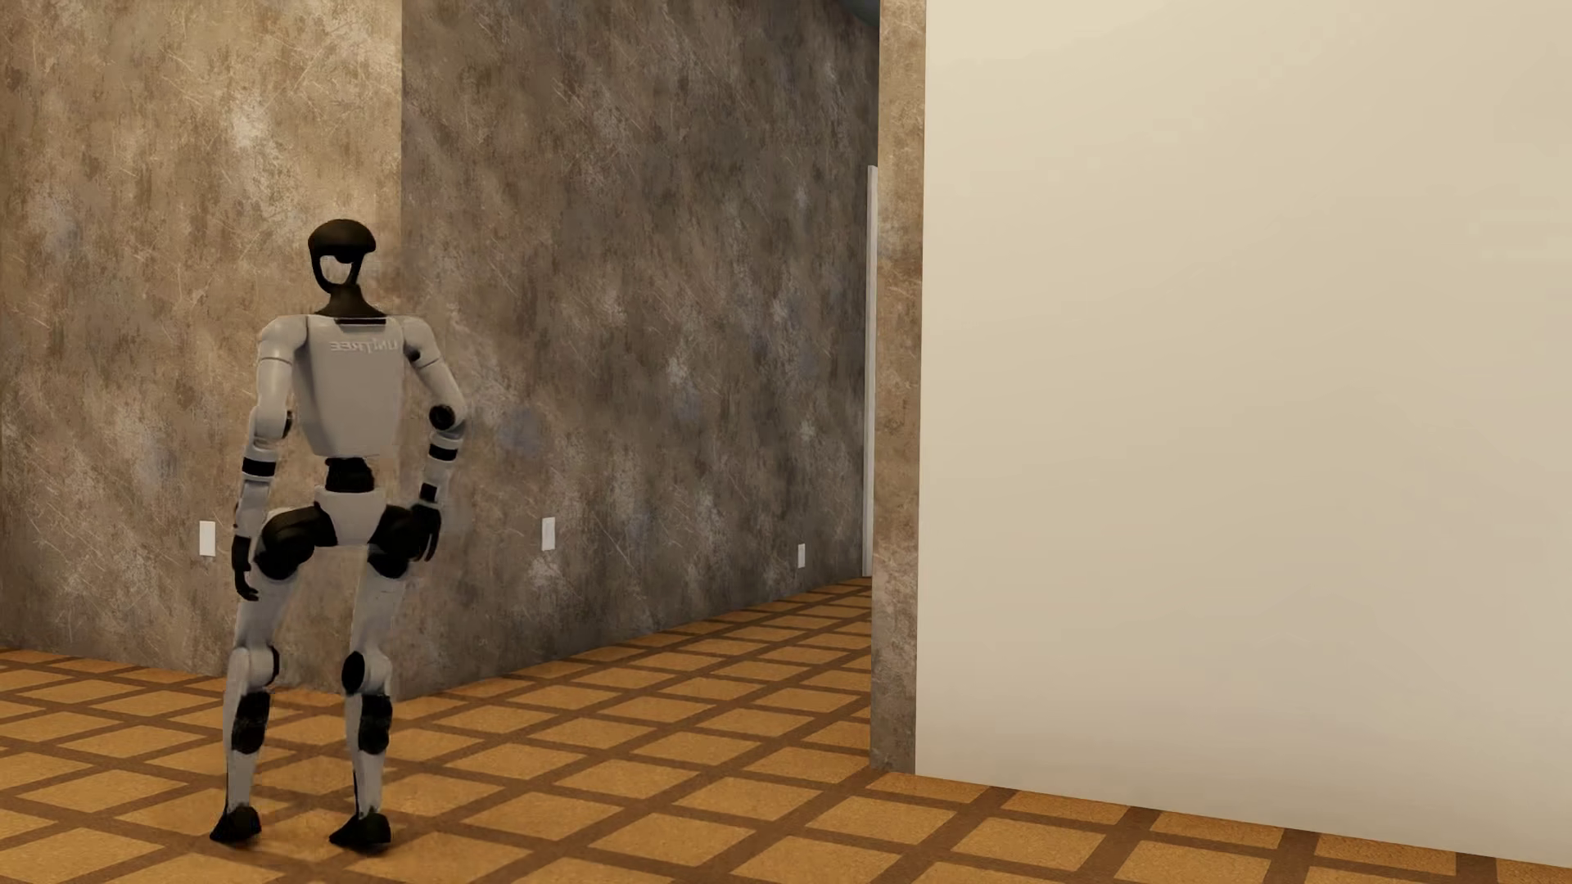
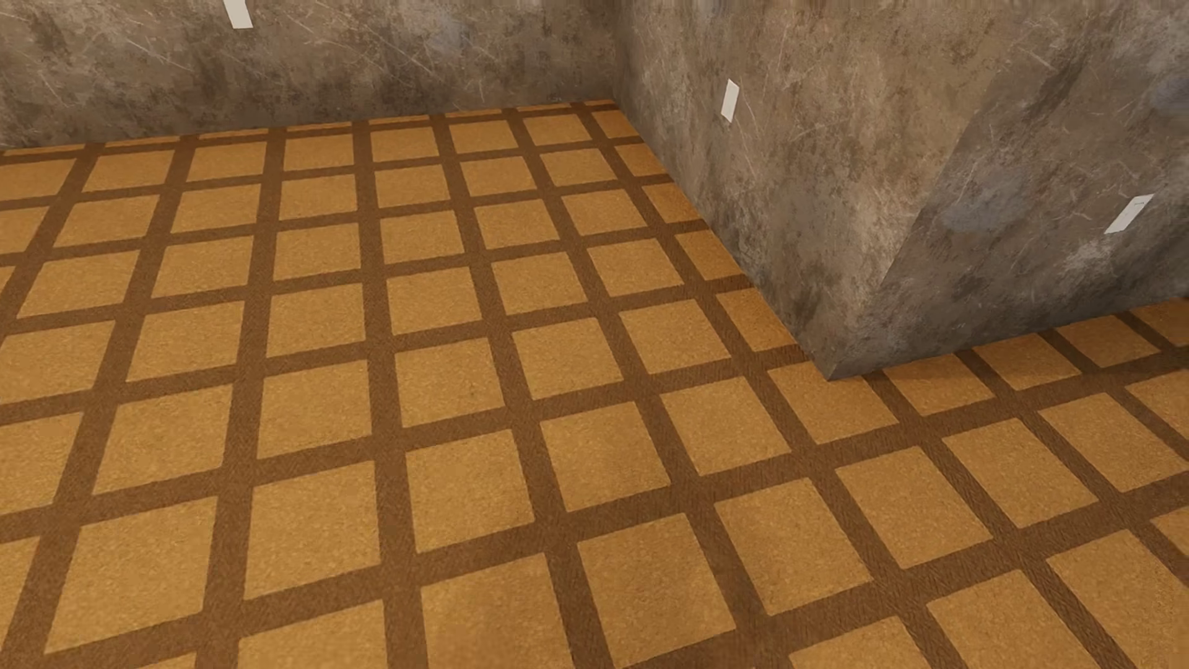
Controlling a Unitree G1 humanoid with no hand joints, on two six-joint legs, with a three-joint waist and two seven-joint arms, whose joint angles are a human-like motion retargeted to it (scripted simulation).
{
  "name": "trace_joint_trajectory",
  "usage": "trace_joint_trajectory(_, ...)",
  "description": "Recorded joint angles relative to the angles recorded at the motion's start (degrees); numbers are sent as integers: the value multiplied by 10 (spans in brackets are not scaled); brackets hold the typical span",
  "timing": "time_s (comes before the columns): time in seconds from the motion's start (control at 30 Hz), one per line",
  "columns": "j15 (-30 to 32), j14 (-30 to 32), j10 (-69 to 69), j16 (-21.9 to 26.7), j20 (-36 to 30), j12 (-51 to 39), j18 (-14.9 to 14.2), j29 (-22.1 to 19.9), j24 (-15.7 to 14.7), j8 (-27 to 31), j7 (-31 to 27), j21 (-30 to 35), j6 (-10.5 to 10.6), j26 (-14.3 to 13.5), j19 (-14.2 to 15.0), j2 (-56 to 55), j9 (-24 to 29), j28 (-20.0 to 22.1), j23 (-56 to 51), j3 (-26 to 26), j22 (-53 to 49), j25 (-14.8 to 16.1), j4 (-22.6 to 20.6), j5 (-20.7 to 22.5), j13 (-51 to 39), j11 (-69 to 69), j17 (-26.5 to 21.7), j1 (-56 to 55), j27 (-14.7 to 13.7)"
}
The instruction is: Circle the corner
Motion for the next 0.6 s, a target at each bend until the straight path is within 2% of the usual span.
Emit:
trace_joint_trajectory(0.03,-40,41,19,-1,-4,15,0,0,0,0,0,-13,3,0,0,28,-3,0,-16,11,1,0,15,-1,-7,10,-9,-10,0)
trace_joint_trajectory(0.07,-60,-29,70,-1,2,28,0,0,0,0,0,-17,3,0,0,62,5,0,-29,25,-1,0,21,-1,-10,33,-15,6,0)
trace_joint_trajectory(0.1,-35,-118,90,1,-14,20,0,0,0,0,0,-27,-9,0,0,51,5,0,-32,39,12,0,6,-11,-14,81,-12,17,0)
trace_joint_trajectory(0.13,37,-179,113,1,-21,5,0,0,0,0,0,-49,-20,0,0,22,9,0,-18,53,25,0,9,-21,-20,145,9,34,0)
trace_joint_trajectory(0.17,128,-211,116,13,-27,-17,0,0,0,0,0,-20,-30,0,0,-8,20,0,-24,53,32,0,22,-29,-32,184,16,59,0)
trace_joint_trajectory(0.2,190,-234,103,21,-22,-32,0,0,0,0,0,2,-41,0,0,-40,21,0,-13,34,40,0,28,-44,-39,203,29,81,0)
trace_joint_trajectory(0.23,207,-249,91,25,1,-38,0,0,0,0,0,10,-43,0,0,-83,19,0,-25,14,29,0,44,-55,-31,215,34,104,0)
trace_joint_trajectory(0.3,180,-286,78,26,5,-44,0,0,0,0,0,44,-33,0,0,-166,9,0,-14,-12,-1,0,70,-75,-8,206,40,157,0)
trace_joint_trajectory(0.37,168,-322,66,25,15,-40,0,0,0,0,0,66,-22,0,0,-221,8,0,22,-53,-42,0,77,-107,22,147,42,215,0)
trace_joint_trajectory(0.43,141,-347,44,19,10,-49,0,0,0,0,0,70,-8,0,0,-275,0,0,47,-85,-72,0,64,-123,55,61,36,277,0)
trace_joint_trajectory(0.5,58,-376,27,23,11,-69,0,0,0,0,0,94,-2,0,0,-317,-4,0,81,-119,-95,0,42,-137,82,6,25,323,0)
trace_joint_trajectory(0.53,59,-390,31,27,-5,-87,0,0,0,0,0,112,5,0,0,-336,0,0,99,-145,-103,0,41,-149,93,3,20,335,0)
trace_joint_trajectory(0.57,149,-393,41,33,-8,-103,0,0,0,0,0,105,14,0,0,-365,4,0,109,-170,-114,0,47,-156,109,26,17,347,0)
trace_joint_trajectory(0.6,223,-373,43,35,-10,-113,0,0,0,0,0,125,27,0,0,-389,15,0,130,-189,-113,0,56,-152,112,79,14,371,0)
